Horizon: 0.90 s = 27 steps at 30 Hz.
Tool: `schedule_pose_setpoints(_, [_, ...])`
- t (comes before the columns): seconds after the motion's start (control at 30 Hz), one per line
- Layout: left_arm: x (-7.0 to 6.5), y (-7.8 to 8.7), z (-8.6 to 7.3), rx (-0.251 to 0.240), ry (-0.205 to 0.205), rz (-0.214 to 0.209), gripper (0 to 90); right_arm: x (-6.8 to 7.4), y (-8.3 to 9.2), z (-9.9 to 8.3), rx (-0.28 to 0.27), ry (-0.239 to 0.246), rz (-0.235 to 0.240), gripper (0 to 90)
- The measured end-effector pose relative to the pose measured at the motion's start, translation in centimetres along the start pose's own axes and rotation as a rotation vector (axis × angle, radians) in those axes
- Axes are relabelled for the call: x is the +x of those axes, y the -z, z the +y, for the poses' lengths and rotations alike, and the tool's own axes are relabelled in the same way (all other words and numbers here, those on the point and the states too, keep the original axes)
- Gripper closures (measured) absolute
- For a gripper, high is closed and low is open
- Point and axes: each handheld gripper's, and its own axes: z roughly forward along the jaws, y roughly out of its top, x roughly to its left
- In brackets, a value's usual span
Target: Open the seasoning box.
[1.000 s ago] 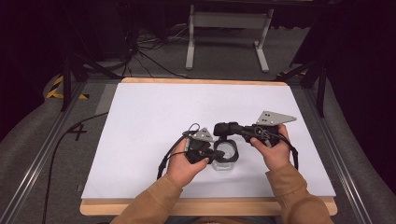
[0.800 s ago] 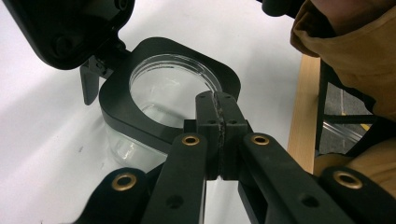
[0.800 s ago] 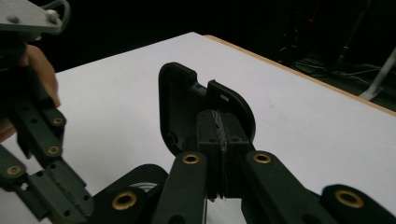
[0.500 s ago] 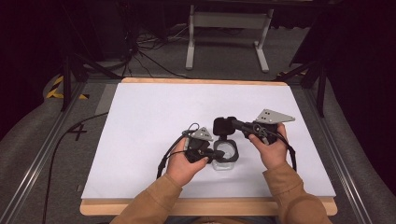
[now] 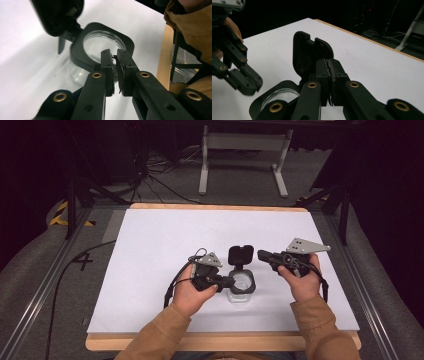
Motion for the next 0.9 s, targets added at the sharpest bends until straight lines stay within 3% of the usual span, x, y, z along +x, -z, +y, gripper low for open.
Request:
schedule_pose_setpoints(0.13, [0.4, 0.9, 0.2, 0.008, -0.008, 0.016, 81.0, -0.5, 0.8, 0.0, -0.003, -0.013, -0.010, 86.4])
schedule_pose_setpoints(0.37, [1.4, 3.6, 0.4, 0.032, -0.003, 0.097, 76.6, -1.4, 2.4, 0.2, 0.011, -0.037, -0.037, 83.0])
schedule_pose_setpoints(0.63, [3.3, 6.1, -0.1, 0.061, 0.055, 0.172, 71.1, -2.3, 3.3, 0.0, 0.046, -0.045, -0.086, 79.2])
schedule_pose_setpoints(0.73, [4.2, 7.1, -0.4, 0.078, 0.071, 0.201, 69.8, -3.0, 3.8, -0.3, 0.080, -0.053, -0.131, 77.7])
schedule_pose_setpoints(0.9, [5.9, 8.9, -1.1, 0.107, 0.098, 0.242, 67.3, -3.9, 4.4, -0.6, 0.115, -0.086, -0.161, 75.3])
